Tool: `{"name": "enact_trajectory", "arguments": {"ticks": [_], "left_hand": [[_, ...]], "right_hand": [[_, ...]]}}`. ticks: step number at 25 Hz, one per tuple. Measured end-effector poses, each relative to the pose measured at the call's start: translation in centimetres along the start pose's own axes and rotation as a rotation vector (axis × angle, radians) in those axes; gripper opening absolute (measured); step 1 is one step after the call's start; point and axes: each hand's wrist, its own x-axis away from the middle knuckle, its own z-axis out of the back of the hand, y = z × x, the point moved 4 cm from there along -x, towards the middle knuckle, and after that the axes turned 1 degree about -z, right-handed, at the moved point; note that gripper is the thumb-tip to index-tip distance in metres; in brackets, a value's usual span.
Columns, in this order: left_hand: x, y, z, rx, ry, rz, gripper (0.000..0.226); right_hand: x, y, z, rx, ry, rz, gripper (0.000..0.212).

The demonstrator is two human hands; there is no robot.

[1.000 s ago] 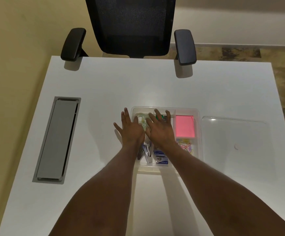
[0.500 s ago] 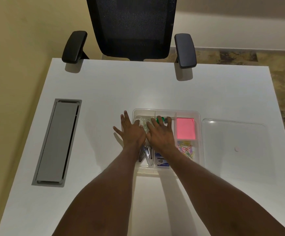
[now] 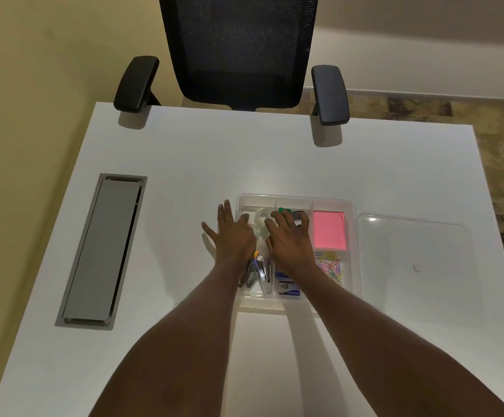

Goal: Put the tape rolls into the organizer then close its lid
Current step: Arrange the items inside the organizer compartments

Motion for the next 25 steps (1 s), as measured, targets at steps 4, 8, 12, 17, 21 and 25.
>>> {"name": "enact_trajectory", "arguments": {"ticks": [4, 8, 12, 17, 21, 25], "left_hand": [[0.9, -0.6, 0.1, -0.169, 0.095, -0.074, 0.041], [1.2, -0.6, -0.2, -0.233, 0.082, -0.096, 0.036], [1.3, -0.2, -0.5, -0.136, 0.028, -0.061, 0.035], [2.1, -1.2, -0.8, -0.148, 0.068, -0.054, 0.034], [2.0, -0.6, -1.3, -0.063, 0.056, -0.030, 0.035], [1.8, -0.3, -1.8, -0.036, 0.040, -0.018, 0.038]], "right_hand": [[0.9, -0.5, -0.3, 0.030, 0.008, 0.055, 0.019], [1.2, -1.2, -0.4, 0.010, -0.015, 0.043, 0.027], [1.5, -1.4, -1.1, -0.043, -0.048, 0.027, 0.040], [1.8, -0.8, -1.4, -0.092, -0.046, 0.013, 0.041], [2.2, -1.2, -1.3, -0.101, -0.050, 0.018, 0.041], [2.5, -1.1, -1.1, -0.092, -0.032, 0.011, 0.041]]}}
